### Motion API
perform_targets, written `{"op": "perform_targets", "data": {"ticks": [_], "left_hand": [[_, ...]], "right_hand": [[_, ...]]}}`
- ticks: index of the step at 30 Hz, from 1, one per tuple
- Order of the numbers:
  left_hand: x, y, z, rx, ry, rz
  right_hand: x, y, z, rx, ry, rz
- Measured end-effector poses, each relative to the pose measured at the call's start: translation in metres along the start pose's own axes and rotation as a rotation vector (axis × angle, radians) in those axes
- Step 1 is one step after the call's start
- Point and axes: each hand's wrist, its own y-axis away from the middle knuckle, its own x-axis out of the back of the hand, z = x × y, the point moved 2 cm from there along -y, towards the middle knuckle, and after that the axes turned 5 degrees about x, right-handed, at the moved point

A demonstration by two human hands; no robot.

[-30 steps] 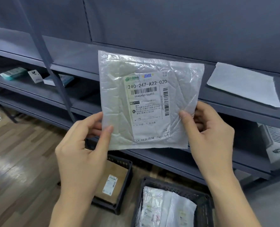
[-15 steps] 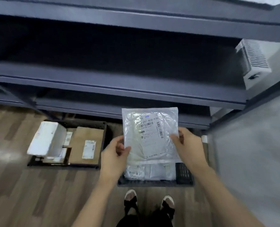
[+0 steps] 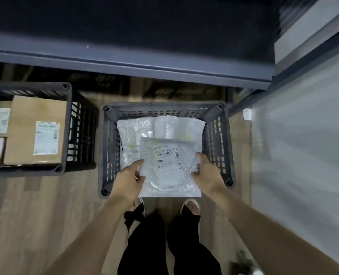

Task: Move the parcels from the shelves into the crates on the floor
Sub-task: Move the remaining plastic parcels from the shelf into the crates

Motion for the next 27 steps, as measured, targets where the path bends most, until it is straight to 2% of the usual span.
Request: {"op": "perform_targets", "data": {"ticks": [4,7,11,16,23,27], "left_hand": [[-0.045,-0.066,-0.029,-0.083,-0.085,-0.016],[-0.075,-0.114,-0.039,-0.212,-0.198,-0.045],[-0.107,-0.164,-0.036,-0.416,-0.288,-0.032],[-0.135,-0.216,-0.026,-0.538,-0.396,0.006],[-0.109,-0.244,-0.039,-0.604,-0.547,0.142],[-0.086,-0.256,-0.054,-0.563,-0.726,0.197]], "right_hand": [[-0.040,-0.064,0.039,0.042,0.017,0.042],[-0.057,-0.110,0.065,0.078,0.065,0.106],[-0.065,-0.165,0.097,0.090,0.119,0.216],[-0.066,-0.217,0.121,0.123,0.086,0.295],[-0.084,-0.250,0.099,0.358,0.075,0.282],[-0.107,-0.260,0.072,0.428,0.117,0.220]]}}
